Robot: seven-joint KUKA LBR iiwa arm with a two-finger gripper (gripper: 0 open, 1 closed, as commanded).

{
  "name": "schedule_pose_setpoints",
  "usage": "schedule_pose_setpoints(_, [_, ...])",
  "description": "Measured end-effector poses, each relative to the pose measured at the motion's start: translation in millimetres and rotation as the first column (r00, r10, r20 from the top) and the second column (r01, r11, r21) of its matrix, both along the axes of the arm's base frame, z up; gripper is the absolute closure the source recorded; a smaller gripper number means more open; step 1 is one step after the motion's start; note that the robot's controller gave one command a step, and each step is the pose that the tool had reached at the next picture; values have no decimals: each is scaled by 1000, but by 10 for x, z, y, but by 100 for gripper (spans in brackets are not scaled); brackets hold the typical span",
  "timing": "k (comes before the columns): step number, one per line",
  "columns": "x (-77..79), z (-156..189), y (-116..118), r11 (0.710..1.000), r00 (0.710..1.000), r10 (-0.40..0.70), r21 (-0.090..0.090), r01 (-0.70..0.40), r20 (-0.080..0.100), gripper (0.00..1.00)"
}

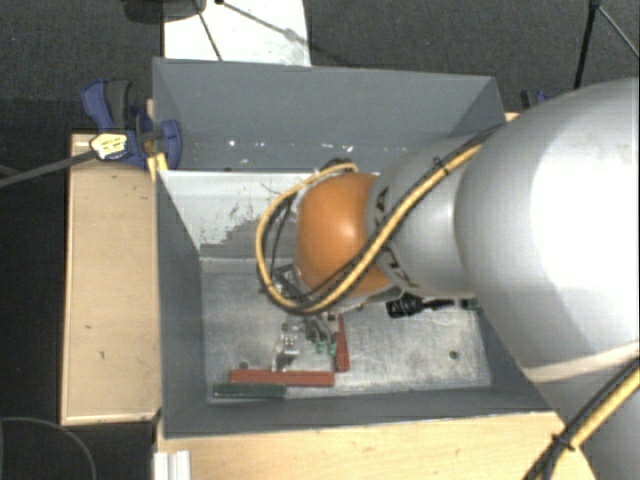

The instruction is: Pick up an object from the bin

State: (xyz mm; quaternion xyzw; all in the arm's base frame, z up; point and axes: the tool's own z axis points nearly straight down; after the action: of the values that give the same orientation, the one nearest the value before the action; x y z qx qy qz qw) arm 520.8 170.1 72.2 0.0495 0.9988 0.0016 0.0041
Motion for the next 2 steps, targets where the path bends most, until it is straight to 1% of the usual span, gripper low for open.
schedule_pose_setpoints(1, [-107, 218, -236, 996, 996, 84, -1, -84, -7, 0])
schedule_pose_setpoints(2, [-237, 264, -108, 994, 994, 113, -5, -113, -8, 0])
